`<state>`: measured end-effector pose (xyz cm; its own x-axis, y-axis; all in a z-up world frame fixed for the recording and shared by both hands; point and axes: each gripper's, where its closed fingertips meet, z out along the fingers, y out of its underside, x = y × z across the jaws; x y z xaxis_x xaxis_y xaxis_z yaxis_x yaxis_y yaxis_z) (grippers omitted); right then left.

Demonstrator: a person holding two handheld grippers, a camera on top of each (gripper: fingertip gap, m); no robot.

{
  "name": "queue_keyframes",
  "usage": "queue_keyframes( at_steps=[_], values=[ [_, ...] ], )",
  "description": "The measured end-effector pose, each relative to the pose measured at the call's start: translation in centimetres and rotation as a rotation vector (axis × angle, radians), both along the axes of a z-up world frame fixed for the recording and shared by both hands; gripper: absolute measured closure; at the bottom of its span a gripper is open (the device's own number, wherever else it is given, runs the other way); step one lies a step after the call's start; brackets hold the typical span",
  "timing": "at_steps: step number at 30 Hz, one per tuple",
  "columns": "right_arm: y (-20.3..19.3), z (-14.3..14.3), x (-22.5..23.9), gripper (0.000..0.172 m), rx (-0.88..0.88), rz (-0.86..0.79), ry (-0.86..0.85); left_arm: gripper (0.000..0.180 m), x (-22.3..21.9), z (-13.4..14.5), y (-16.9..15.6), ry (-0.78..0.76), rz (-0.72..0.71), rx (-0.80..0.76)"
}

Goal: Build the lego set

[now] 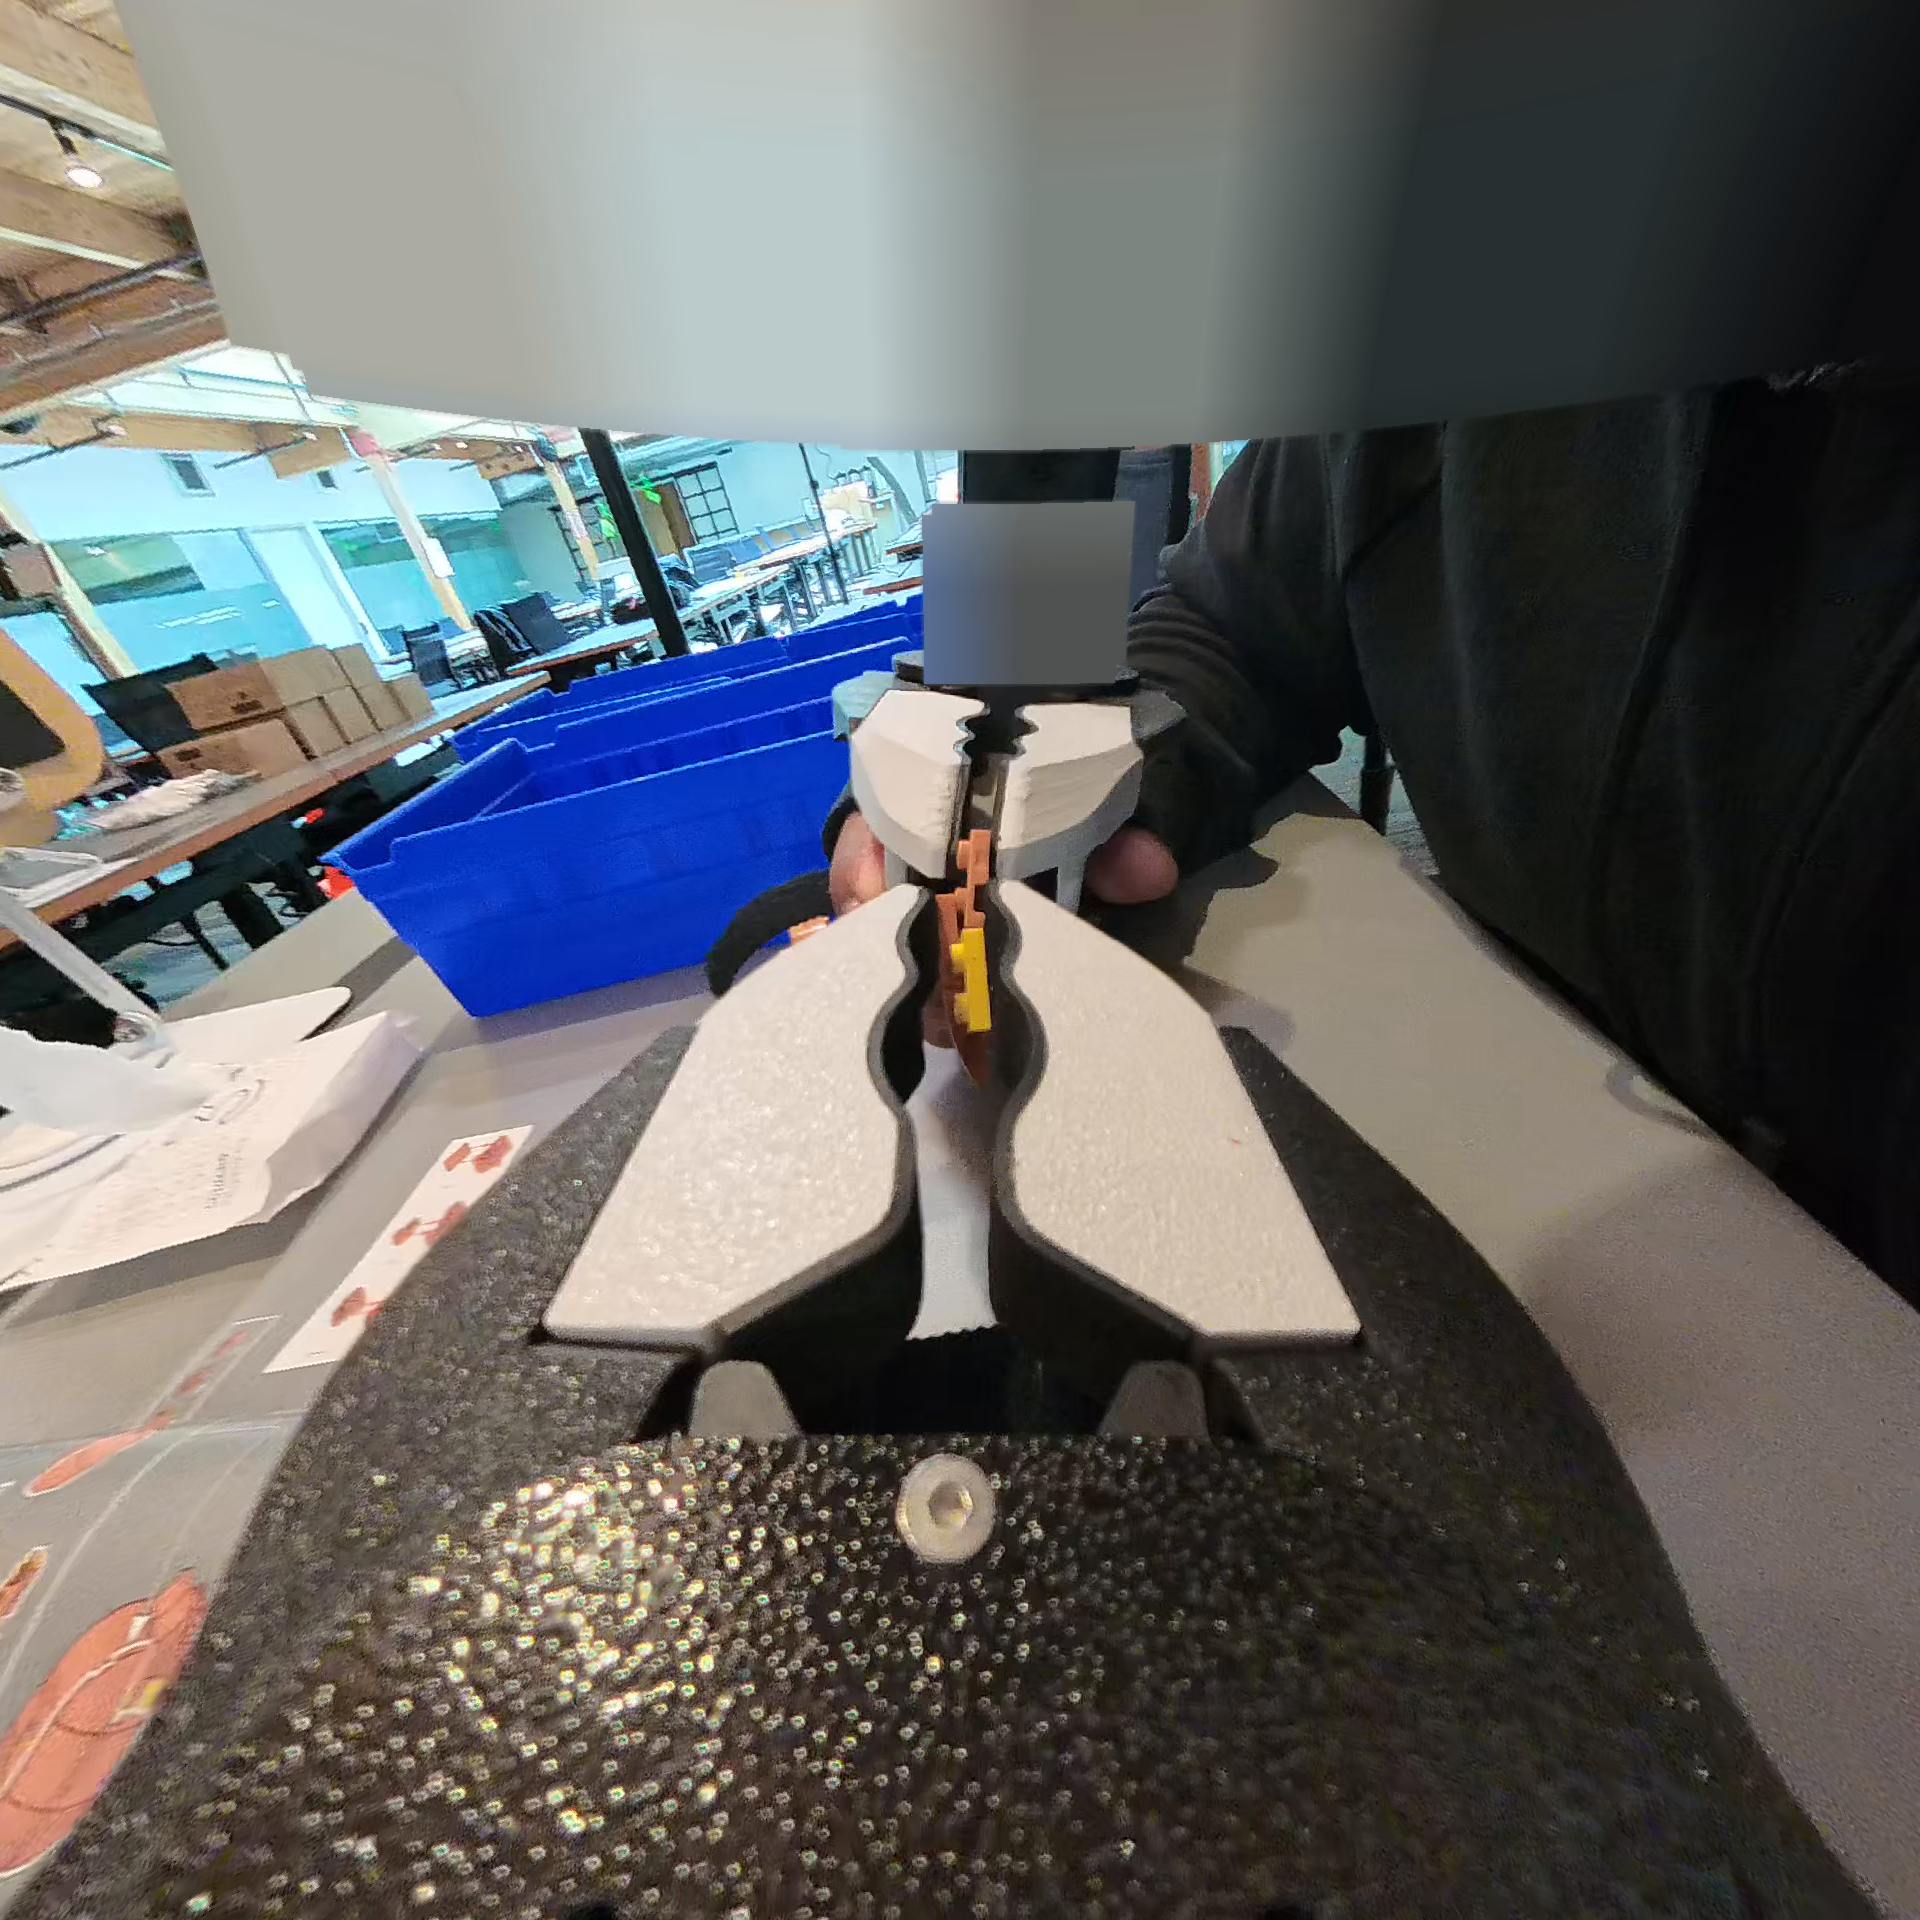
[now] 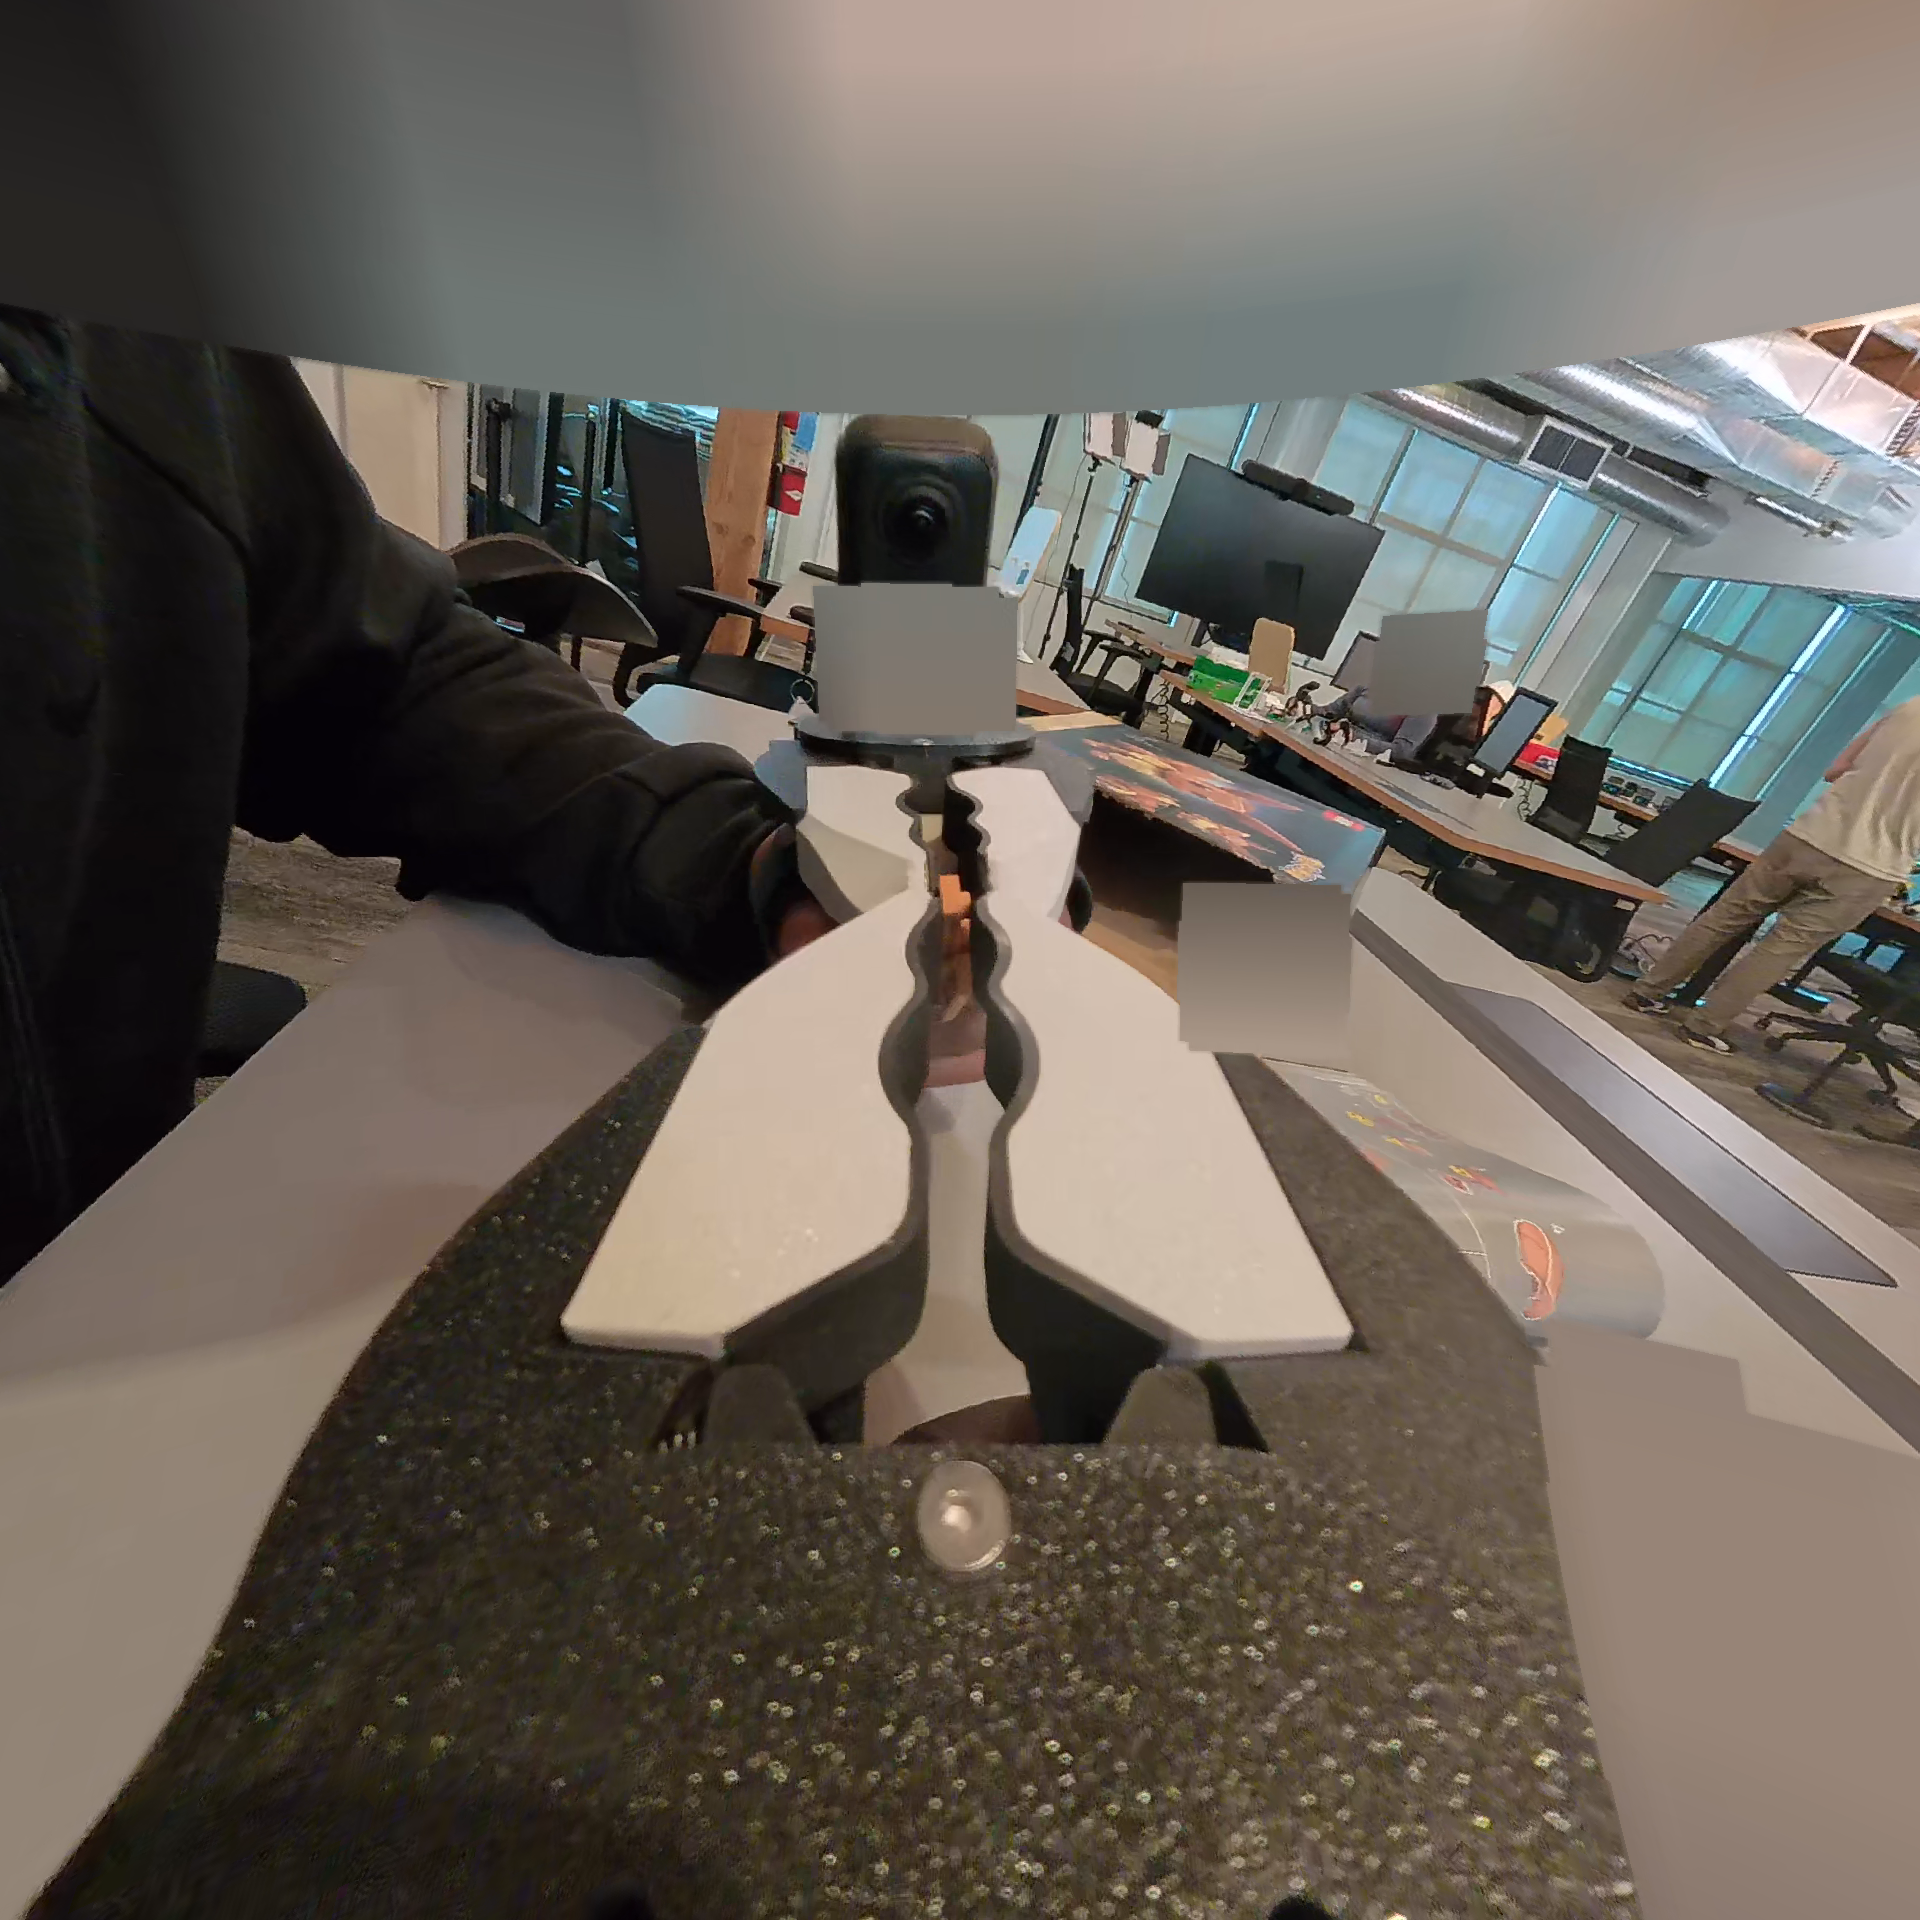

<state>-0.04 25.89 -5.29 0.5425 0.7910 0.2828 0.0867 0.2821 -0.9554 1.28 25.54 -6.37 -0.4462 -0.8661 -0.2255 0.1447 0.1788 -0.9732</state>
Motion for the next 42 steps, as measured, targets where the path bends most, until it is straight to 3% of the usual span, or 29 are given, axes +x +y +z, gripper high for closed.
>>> queue_keyframes(
  at_steps=[17,42],
  values=[
    [-0.4,0.0,0.0,0.168,0.133,-0.048,-0.093,0.173,0.0,-0.1,0.0,-0.018,0.056,0.143],
    [-1.3,-0.5,-0.5,0.168,0.057,0.068,-0.115,0.172,-0.6,-0.6,-1.1,-0.014,0.010,0.225]
  ],
)
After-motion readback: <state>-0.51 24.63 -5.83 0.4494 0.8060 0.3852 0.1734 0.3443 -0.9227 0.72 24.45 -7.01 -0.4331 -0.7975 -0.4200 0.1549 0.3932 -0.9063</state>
